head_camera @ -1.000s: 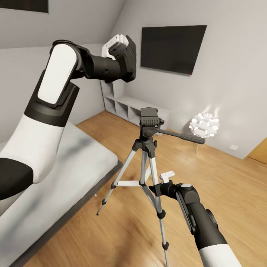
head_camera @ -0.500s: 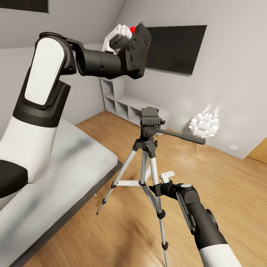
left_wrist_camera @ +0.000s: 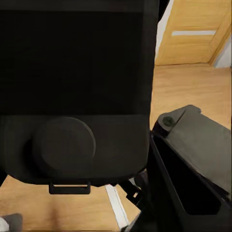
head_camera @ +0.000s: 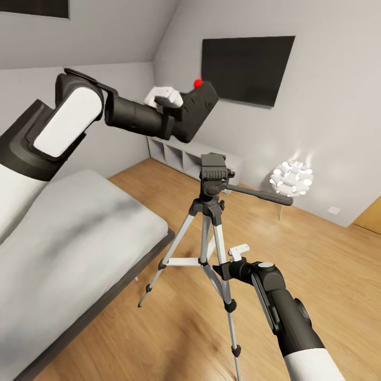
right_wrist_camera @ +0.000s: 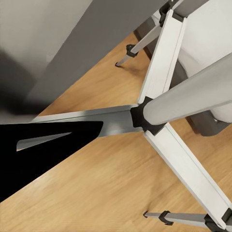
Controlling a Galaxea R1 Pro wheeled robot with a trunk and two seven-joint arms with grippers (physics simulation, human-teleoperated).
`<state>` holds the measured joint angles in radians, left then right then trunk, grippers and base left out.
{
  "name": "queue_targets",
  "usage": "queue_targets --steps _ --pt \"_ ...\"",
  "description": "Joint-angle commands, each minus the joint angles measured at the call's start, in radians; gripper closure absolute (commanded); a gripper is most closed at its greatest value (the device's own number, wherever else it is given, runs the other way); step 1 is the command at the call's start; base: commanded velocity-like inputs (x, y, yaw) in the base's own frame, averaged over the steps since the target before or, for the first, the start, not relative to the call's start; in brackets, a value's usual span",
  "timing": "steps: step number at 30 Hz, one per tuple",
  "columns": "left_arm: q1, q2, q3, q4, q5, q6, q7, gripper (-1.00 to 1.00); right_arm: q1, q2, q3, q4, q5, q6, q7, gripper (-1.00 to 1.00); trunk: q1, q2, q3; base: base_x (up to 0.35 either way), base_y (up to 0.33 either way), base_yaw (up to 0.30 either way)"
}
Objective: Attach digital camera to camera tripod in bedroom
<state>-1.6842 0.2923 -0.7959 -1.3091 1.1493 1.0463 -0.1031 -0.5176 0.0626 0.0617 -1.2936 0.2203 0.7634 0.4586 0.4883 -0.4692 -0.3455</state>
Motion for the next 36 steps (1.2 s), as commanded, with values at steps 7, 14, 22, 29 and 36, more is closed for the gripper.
queue_targets --steps 7,14,22,29,36 --pt "-0.004 0.018 -0.020 -0.033 -0.113 0.001 -0.097 1.00 -0.001 0.002 0.000 -0.001 0.011 0.003 0.006 1.00 0.000 -0.002 -0.002 0.000 0.000 0.000" --pt "-0.005 0.032 -0.017 -0.084 -0.175 -0.017 -0.110 1.00 -0.001 0.002 0.000 -0.001 0.011 0.003 0.006 1.00 0.000 -0.002 -0.002 0.015 -0.003 0.000" --pt "-0.005 0.042 -0.018 -0.109 -0.245 -0.047 -0.122 1.00 -0.001 0.002 0.000 -0.001 0.011 0.002 0.006 1.00 0.000 -0.002 -0.002 0.035 -0.004 0.000" --pt "-0.026 0.060 0.036 0.030 -0.177 -0.024 -0.464 1.00 -0.001 0.002 0.001 -0.001 0.008 0.002 0.006 1.00 0.000 -0.002 -0.002 0.001 0.000 0.000" --pt "-0.139 0.072 0.062 0.175 -0.169 -0.023 -0.645 1.00 -0.001 0.001 0.001 -0.001 0.010 0.002 0.007 1.00 0.000 -0.002 -0.002 0.000 0.000 0.000"
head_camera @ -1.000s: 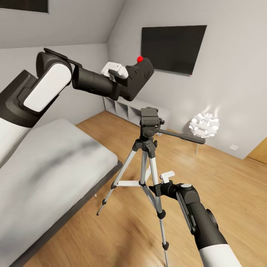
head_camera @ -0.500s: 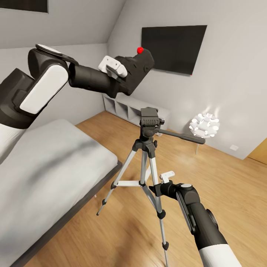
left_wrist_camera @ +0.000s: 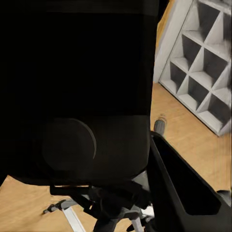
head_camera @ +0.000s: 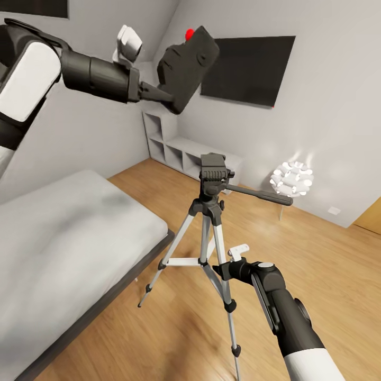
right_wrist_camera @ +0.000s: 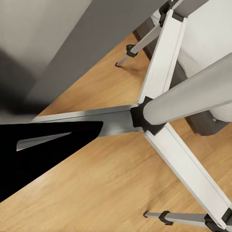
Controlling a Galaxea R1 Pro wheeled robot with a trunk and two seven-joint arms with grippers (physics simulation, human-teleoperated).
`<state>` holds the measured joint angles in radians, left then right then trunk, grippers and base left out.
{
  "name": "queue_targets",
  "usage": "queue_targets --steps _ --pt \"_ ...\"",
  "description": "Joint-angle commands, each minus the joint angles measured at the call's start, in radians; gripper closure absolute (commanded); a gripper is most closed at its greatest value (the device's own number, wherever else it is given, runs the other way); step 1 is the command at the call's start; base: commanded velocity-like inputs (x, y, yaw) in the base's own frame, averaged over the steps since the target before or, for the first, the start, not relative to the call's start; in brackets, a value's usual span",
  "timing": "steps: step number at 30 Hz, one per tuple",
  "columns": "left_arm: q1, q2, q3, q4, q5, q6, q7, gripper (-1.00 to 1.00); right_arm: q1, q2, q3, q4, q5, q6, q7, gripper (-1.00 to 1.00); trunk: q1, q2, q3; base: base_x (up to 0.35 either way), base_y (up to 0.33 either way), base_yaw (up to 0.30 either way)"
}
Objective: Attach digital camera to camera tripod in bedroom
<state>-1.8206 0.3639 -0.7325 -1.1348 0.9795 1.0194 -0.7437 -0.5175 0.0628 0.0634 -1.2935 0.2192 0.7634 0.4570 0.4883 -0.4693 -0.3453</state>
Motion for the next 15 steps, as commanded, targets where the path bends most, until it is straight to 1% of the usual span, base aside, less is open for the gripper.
queue_targets --steps 1,2,3,4,5,6,8,9,11,12,13,14,15 --pt "-0.021 0.001 -0.001 0.014 0.002 0.004 -0.021 1.00 -0.001 0.000 0.000 -0.001 0.011 0.003 0.008 1.00 0.001 -0.002 -0.002 0.000 0.000 0.000" --pt "-0.054 0.002 0.000 0.040 0.002 0.005 -0.054 1.00 -0.001 0.000 0.000 -0.001 0.011 0.003 0.009 1.00 0.001 -0.002 -0.002 0.000 0.000 0.000" --pt "-0.070 0.002 0.000 0.054 0.003 0.005 -0.072 1.00 -0.001 0.000 0.000 -0.001 0.011 0.003 0.009 1.00 0.001 -0.002 -0.002 0.000 0.000 0.000" --pt "-0.099 0.002 -0.001 0.083 0.003 0.005 -0.112 1.00 -0.001 0.000 0.000 -0.001 0.010 0.003 0.009 1.00 0.001 -0.002 -0.002 0.000 0.000 0.000" --pt "-0.124 0.001 -0.006 0.112 0.003 0.005 -0.153 1.00 -0.001 0.000 0.000 -0.001 0.010 0.003 0.009 1.00 0.001 -0.002 -0.002 0.000 0.000 0.000" --pt "-0.143 -0.001 -0.018 0.138 0.003 0.004 -0.188 1.00 -0.001 0.000 0.000 -0.001 0.010 0.003 0.009 1.00 0.001 -0.002 -0.002 0.000 0.000 0.000" --pt "-0.158 -0.004 -0.039 0.158 0.003 0.004 -0.214 1.00 -0.001 0.000 0.000 -0.001 0.010 0.003 0.009 1.00 0.001 -0.002 -0.002 0.000 0.000 0.000" --pt "-0.167 -0.012 -0.072 0.173 0.003 0.004 -0.231 1.00 -0.001 0.000 0.000 -0.001 0.010 0.003 0.009 1.00 0.001 -0.002 -0.002 0.000 0.000 0.000" --pt "-0.173 -0.021 -0.104 0.183 0.002 0.004 -0.243 1.00 -0.001 0.000 0.000 -0.001 0.010 0.003 0.009 1.00 0.001 -0.002 -0.002 0.000 0.000 0.000" --pt "-0.177 -0.030 -0.136 0.190 0.002 0.004 -0.250 1.00 -0.001 0.000 0.000 -0.001 0.009 0.004 0.009 1.00 0.001 -0.002 -0.002 0.000 0.000 0.000" --pt "-0.179 -0.035 -0.151 0.192 0.002 0.004 -0.252 1.00 -0.001 0.000 0.000 -0.001 0.009 0.004 0.009 1.00 0.001 -0.002 -0.002 0.000 0.000 0.000" --pt "-0.181 -0.042 -0.179 0.194 0.001 0.004 -0.256 1.00 -0.001 0.000 0.000 -0.001 0.009 0.004 0.009 1.00 0.001 -0.002 -0.002 0.000 0.000 0.000" --pt "-0.181 -0.045 -0.191 0.195 0.001 0.004 -0.257 1.00 -0.001 0.001 0.000 -0.001 0.009 0.004 0.009 1.00 0.001 -0.002 -0.002 0.000 0.000 0.000"
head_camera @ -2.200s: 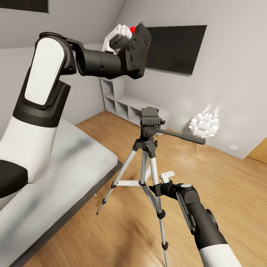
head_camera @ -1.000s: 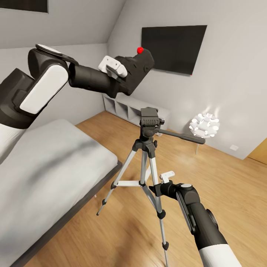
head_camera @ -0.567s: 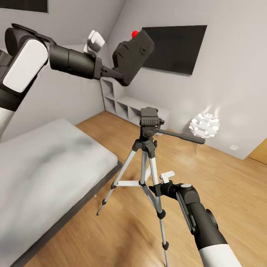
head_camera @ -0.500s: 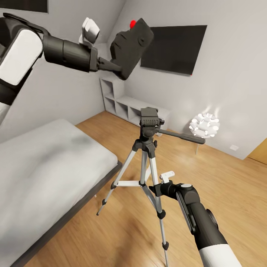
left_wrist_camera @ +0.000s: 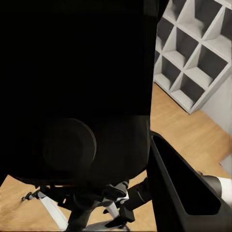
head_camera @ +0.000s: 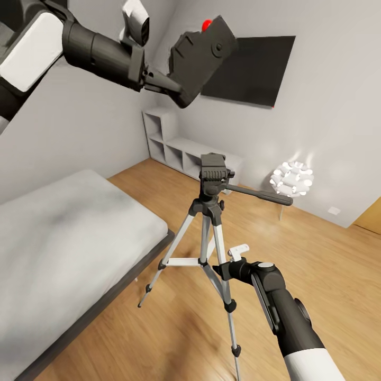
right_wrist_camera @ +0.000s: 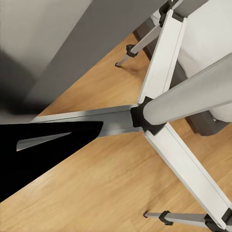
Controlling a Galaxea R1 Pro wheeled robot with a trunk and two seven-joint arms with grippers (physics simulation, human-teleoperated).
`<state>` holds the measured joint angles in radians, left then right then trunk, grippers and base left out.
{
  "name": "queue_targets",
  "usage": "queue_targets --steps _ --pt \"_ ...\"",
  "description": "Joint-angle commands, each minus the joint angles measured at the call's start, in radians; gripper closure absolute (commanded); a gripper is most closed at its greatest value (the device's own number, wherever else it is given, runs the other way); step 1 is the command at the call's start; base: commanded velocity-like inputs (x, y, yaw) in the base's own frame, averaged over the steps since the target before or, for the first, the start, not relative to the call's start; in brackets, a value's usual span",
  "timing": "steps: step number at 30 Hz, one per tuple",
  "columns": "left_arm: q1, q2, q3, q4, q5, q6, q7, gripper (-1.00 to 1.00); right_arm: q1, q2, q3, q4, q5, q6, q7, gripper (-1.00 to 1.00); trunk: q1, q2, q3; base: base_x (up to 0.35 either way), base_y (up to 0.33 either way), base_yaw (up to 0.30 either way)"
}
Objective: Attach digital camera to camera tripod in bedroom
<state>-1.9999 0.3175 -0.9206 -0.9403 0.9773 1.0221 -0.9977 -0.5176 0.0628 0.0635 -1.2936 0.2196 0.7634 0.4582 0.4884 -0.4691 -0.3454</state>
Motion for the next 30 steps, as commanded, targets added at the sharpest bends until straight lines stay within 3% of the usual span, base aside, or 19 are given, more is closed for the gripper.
queue_targets --steps 1,6,10,15,17,21,30 --pt "-0.003 -0.002 -0.014 0.000 0.002 0.001 -0.004 1.00 -0.001 0.001 0.000 -0.001 0.008 0.004 0.008 1.00 0.000 -0.002 -0.002 0.000 0.000 0.000" --pt "-0.005 -0.015 -0.055 -0.004 -0.014 -0.001 -0.008 1.00 -0.001 0.001 0.001 -0.007 0.008 0.005 0.008 1.00 0.000 -0.002 -0.002 0.000 0.000 0.000" --pt "-0.005 -0.027 -0.126 -0.018 -0.096 -0.001 -0.008 1.00 -0.001 0.001 0.001 -0.015 0.008 0.011 0.008 1.00 0.000 -0.002 -0.002 0.000 0.000 0.000" --pt "-0.005 -0.045 -0.157 -0.055 -0.190 0.000 -0.009 1.00 -0.001 0.003 0.002 -0.021 0.008 0.012 0.008 1.00 0.000 -0.002 -0.002 0.000 0.000 0.000" --pt "-0.005 -0.048 -0.161 -0.061 -0.211 0.000 -0.009 1.00 -0.001 0.003 0.002 -0.022 0.008 0.012 0.008 1.00 0.000 -0.002 -0.002 0.000 0.000 0.000" --pt "-0.005 -0.054 -0.166 -0.069 -0.239 0.000 -0.011 1.00 -0.001 0.003 0.002 -0.023 0.007 0.013 0.008 1.00 0.000 -0.002 -0.002 0.000 0.000 0.000" --pt "-0.018 -0.055 -0.178 -0.050 -0.250 0.000 -0.034 1.00 -0.001 0.006 0.001 -0.019 0.006 0.013 0.008 1.00 0.000 -0.002 -0.002 0.000 0.000 0.000"
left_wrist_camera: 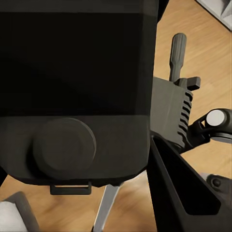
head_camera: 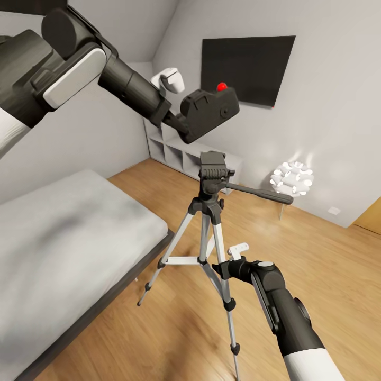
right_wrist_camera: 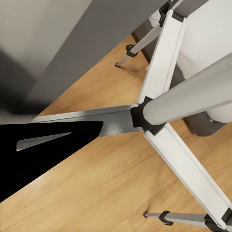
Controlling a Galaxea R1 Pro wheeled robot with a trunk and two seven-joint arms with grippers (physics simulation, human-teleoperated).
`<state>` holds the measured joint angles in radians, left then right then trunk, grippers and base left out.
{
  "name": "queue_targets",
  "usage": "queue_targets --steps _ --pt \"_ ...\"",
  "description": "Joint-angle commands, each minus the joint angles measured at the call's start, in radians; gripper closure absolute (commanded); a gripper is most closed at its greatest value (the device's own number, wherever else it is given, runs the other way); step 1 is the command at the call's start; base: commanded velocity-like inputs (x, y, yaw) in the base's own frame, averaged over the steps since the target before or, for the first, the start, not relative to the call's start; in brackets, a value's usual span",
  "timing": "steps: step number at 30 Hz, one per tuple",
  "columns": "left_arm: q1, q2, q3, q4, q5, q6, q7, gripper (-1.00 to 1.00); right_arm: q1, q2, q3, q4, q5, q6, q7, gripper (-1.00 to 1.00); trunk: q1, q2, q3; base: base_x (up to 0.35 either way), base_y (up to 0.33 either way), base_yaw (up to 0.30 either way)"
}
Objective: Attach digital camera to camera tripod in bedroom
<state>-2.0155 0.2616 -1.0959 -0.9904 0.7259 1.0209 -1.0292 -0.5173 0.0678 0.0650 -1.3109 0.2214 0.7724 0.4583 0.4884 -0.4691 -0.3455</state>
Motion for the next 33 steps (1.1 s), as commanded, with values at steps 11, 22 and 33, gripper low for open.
queue_targets --steps 11,22,33 --pt "-0.066 -0.020 -0.157 0.109 -0.015 -0.038 -0.109 1.00 -0.001 0.001 -0.001 0.003 0.004 0.004 0.007 1.00 0.000 -0.002 -0.002 0.000 0.000 0.000" --pt "-0.076 -0.026 -0.197 0.116 -0.015 -0.063 -0.139 1.00 -0.001 0.003 -0.001 0.006 0.003 0.004 0.007 1.00 0.000 -0.002 -0.002 0.000 0.000 0.000" --pt "-0.077 -0.024 -0.196 0.118 -0.005 -0.065 -0.209 1.00 -0.001 0.003 -0.001 0.000 0.002 0.004 0.007 1.00 0.000 -0.002 -0.002 0.000 0.000 0.000"
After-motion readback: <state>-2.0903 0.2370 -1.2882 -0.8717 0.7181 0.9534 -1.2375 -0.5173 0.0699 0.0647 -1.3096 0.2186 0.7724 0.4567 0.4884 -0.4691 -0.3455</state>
